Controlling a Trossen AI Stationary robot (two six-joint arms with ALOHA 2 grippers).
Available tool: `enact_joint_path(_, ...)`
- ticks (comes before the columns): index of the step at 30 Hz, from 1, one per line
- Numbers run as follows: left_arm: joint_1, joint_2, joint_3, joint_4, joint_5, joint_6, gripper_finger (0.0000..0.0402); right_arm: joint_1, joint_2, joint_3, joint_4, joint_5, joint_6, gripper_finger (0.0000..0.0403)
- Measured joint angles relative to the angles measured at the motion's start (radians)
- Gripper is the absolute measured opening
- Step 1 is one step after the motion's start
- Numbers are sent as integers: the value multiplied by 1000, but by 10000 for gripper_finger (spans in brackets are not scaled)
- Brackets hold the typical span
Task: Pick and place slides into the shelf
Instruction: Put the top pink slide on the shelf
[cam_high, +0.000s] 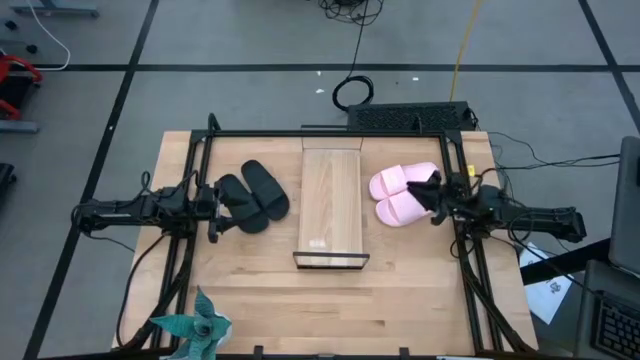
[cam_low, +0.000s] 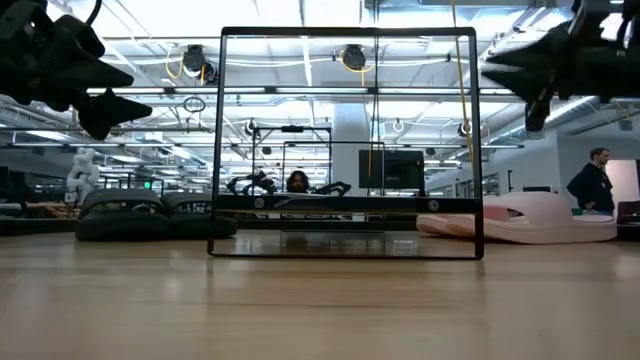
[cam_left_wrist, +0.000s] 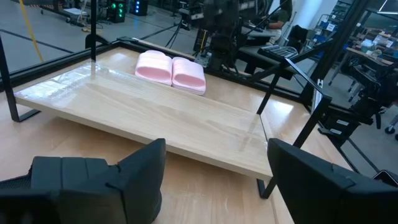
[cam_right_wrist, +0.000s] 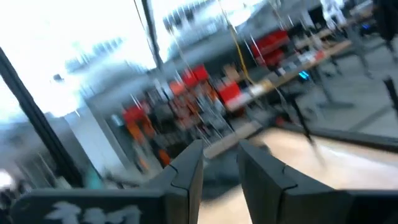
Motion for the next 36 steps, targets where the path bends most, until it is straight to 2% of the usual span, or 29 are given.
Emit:
enact_joint_path(5, 0, 0, 0, 46, -88, 19, 285, 0, 0, 0, 168, 0, 145, 91)
enact_joint_path(8, 0, 0, 0, 116, -103, 15, 285, 0, 0, 0, 274, 0, 144, 91)
enact_joint_path(13, 0, 0, 0, 249, -100, -11, 285, 0, 20, 43, 464, 4, -37, 91)
enact_joint_path(19, 0, 0, 0, 504, -127, -197, 285, 0, 111, 213, 441, 4, -233, 91)
enact_joint_path(21, 1, 0, 0, 596, -164, -213, 285, 0, 160, 276, 390, 2, -278, 91)
enact_joint_path(25, 1, 0, 4, 762, -160, -174, 285, 0, 254, 438, 268, -1, -362, 91)
enact_joint_path(28, 1, 0, 81, 741, -122, -150, 285, 0, 330, 573, 87, -1, -411, 91)
enact_joint_path(30, 1, 4, 180, 631, -105, -113, 285, 0, 382, 673, -49, 6, -436, 91)
enact_joint_path(32, 1, 27, 307, 453, -114, -49, 285, 0, 432, 776, -199, 44, -457, 91)
enact_joint_path(36, 1, 149, 601, 65, -269, 51, 285, -1, 548, 978, -648, 172, -446, 91)
